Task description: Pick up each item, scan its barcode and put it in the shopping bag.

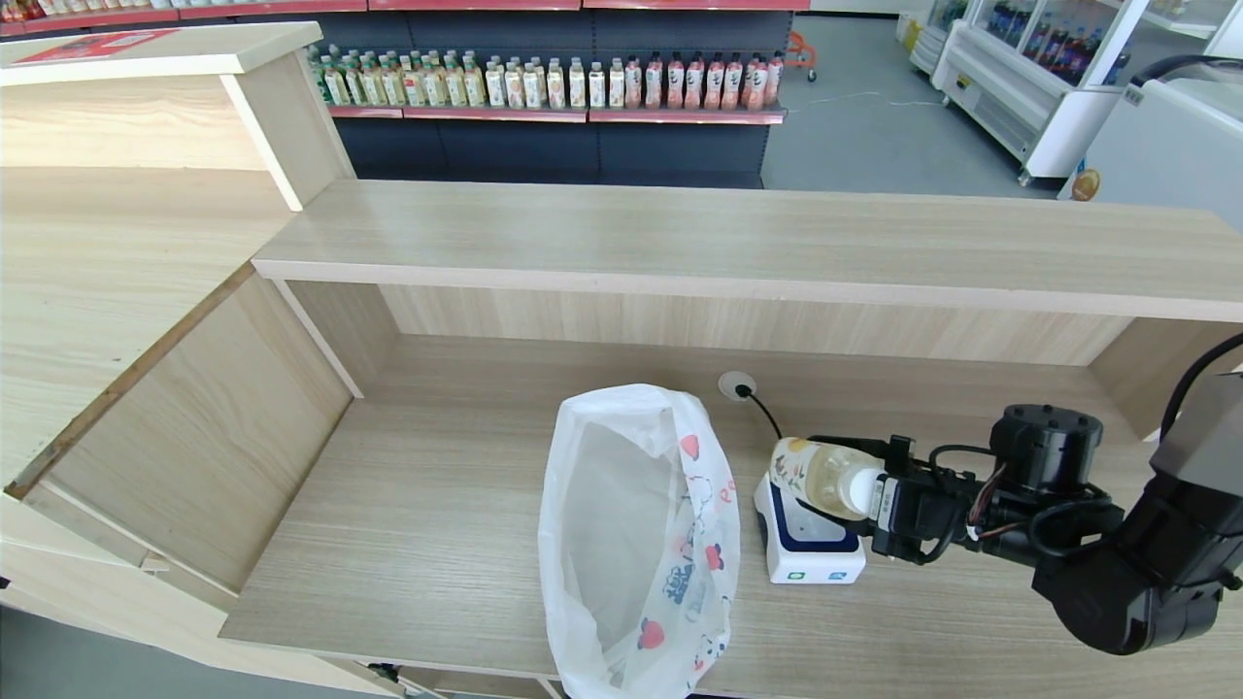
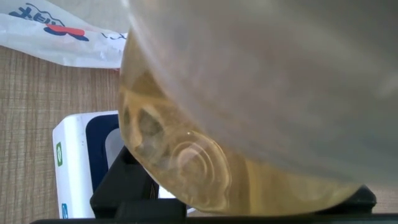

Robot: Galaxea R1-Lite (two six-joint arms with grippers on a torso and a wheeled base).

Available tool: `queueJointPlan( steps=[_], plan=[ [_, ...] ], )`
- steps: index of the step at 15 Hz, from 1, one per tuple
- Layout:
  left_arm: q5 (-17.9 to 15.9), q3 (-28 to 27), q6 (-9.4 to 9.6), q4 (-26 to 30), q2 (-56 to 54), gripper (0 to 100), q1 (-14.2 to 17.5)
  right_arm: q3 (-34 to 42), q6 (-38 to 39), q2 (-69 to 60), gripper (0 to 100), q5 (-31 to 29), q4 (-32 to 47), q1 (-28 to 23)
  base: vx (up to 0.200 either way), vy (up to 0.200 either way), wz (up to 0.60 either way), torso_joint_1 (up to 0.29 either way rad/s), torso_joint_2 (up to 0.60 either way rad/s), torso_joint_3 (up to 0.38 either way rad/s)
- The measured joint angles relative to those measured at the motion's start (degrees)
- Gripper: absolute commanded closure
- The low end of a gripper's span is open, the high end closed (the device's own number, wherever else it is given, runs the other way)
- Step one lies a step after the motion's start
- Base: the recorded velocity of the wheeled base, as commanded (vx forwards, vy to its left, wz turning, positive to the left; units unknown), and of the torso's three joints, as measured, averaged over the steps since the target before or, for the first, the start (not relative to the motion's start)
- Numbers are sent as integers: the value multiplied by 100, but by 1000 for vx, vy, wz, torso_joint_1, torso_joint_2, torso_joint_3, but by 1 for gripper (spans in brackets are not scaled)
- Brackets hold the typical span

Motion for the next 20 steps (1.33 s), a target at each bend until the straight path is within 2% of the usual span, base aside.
queueJointPlan(
  steps=[14,15,17,20],
  plan=[
    [0,0,0,0,0,0,0,262,-161,-26,100,-216,-9,-123,0,0,0,0,0,0],
    [0,0,0,-2,0,0,0,262,-13,-67,100,-207,11,-121,0,0,0,0,0,0],
    [0,0,0,-2,0,0,0,265,818,-218,100,-194,68,-66,0,0,0,0,0,0],
    [0,0,0,0,0,0,0,-133,2875,-673,100,-286,79,122,0,0,0,0,0,0]
  ],
)
